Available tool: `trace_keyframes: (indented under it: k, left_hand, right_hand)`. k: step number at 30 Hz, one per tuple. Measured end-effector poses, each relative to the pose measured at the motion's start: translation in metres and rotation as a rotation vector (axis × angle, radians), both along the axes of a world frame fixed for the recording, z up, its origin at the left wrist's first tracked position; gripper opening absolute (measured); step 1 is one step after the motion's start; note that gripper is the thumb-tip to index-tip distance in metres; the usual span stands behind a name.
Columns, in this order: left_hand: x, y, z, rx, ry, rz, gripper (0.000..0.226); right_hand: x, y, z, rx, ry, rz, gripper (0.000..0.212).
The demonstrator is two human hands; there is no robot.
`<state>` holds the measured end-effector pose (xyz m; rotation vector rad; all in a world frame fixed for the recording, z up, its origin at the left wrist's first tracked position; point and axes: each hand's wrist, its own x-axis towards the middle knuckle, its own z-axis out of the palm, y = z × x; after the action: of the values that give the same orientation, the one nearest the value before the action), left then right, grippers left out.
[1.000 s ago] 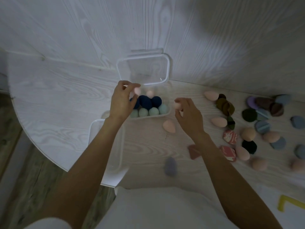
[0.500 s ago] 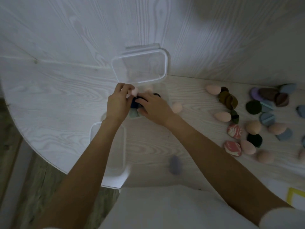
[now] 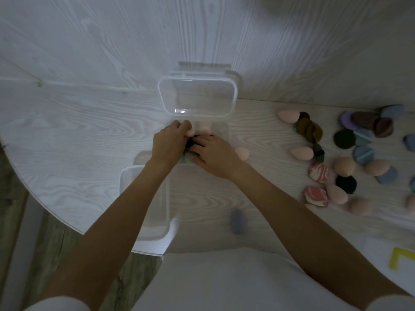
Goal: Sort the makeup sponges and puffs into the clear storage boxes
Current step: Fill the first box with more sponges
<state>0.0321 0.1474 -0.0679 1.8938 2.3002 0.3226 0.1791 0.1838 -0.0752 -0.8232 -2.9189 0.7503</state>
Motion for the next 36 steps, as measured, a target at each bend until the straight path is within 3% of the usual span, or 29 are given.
trace_keyframes:
  k: [4, 9, 11, 14, 17, 21, 24, 26, 28, 31, 36]
  left_hand:
    - [-0.003, -0.004, 0.002, 0.025, 0.001, -0.036, 0.009]
    - [0.005, 0.000, 0.007, -0.215, 0.263, -0.099, 0.009]
    - [0.011, 0.001, 0.007, -0.305, 0.235, -0.106, 0.012]
    - [0.007, -0.006, 0.005, -0.116, 0.016, -0.055, 0.022]
    - [-0.001, -0.020, 0.012, 0.049, -0.148, 0.027, 0.030]
    - [-0.015, -0.035, 0.024, 0.284, -0.340, 0.165, 0.023]
    - [-0.025, -0.027, 0.024, 0.246, -0.587, 0.369, 0.026]
    - [-0.028, -0.017, 0.031, 0.222, -0.733, 0.429, 0.034]
    - [-0.029, -0.005, 0.041, 0.218, -0.875, 0.457, 0.041]
    - [-0.029, 0.005, 0.054, 0.209, -1.052, 0.428, 0.041]
    - [-0.022, -0.013, 0.064, 0.260, -1.010, 0.466, 0.023]
  right_hand:
    - [0.002, -0.002, -0.002, -0.012, 0.007, -0.016, 0.041]
    - [0.004, -0.004, -0.002, -0.043, 0.019, 0.001, 0.047]
    - [0.006, -0.005, 0.000, -0.053, 0.070, -0.008, 0.043]
    - [0.015, -0.004, 0.008, -0.091, 0.202, -0.115, 0.024]
    - [0.029, 0.001, 0.021, -0.099, 0.359, -0.355, 0.017]
    - [0.043, 0.016, 0.039, -0.099, 0.507, -0.690, 0.012]
    - [0.038, 0.040, 0.048, -0.301, 0.455, -0.866, 0.034]
    - [0.030, 0.054, 0.060, -0.413, 0.473, -0.861, 0.055]
    - [0.024, 0.063, 0.075, -0.523, 0.537, -0.801, 0.062]
    - [0.024, 0.058, 0.095, -0.686, 0.606, -0.703, 0.051]
    - [0.041, 0.030, 0.086, -0.562, 0.610, -0.705, 0.038]
